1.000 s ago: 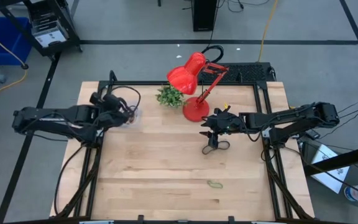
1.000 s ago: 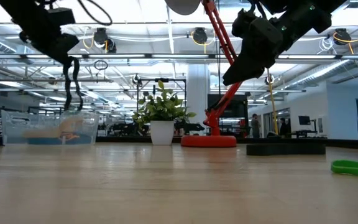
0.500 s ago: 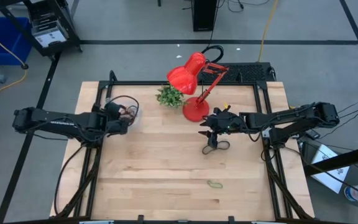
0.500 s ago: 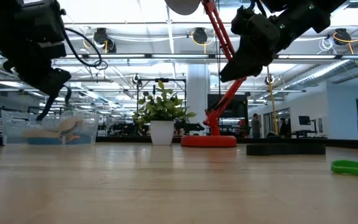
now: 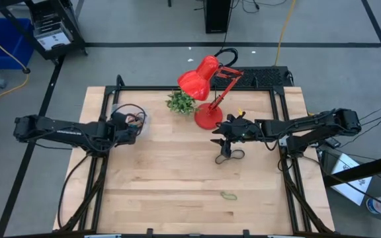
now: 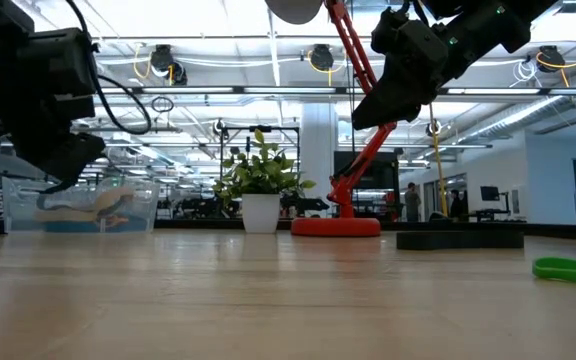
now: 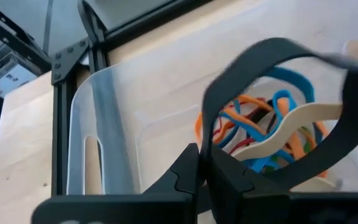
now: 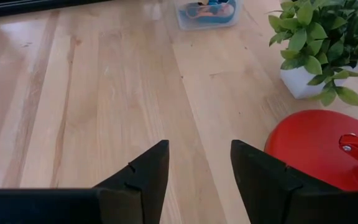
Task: Pick and place rubber bands into bin
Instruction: Put the black rubber band into the transparent bin
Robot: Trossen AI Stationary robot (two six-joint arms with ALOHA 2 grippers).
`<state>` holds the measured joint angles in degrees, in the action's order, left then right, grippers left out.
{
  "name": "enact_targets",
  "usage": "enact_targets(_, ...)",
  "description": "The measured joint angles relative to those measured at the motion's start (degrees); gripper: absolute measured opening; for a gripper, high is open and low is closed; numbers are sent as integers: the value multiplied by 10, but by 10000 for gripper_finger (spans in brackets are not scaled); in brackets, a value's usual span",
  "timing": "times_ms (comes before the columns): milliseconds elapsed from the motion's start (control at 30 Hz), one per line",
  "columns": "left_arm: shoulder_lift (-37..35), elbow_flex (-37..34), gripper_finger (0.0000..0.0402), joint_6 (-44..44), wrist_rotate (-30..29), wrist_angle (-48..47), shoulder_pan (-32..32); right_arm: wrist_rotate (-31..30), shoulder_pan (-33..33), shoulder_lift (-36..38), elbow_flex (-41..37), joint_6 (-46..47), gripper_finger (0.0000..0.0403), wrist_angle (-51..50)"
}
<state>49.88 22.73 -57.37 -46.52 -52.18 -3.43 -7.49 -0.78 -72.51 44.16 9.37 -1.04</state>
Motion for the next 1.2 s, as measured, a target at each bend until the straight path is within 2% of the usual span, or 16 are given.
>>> enact_targets(733,0,-2,38,-27,1,2,0,0,0,0,0,0,165,0)
enact_targets(833,0,-2,53,-32,1,2,0,0,0,0,0,0,167,0)
enact_targets(1200,0,8,147,-31,22,2,0,0,0,0,0,0,167,0)
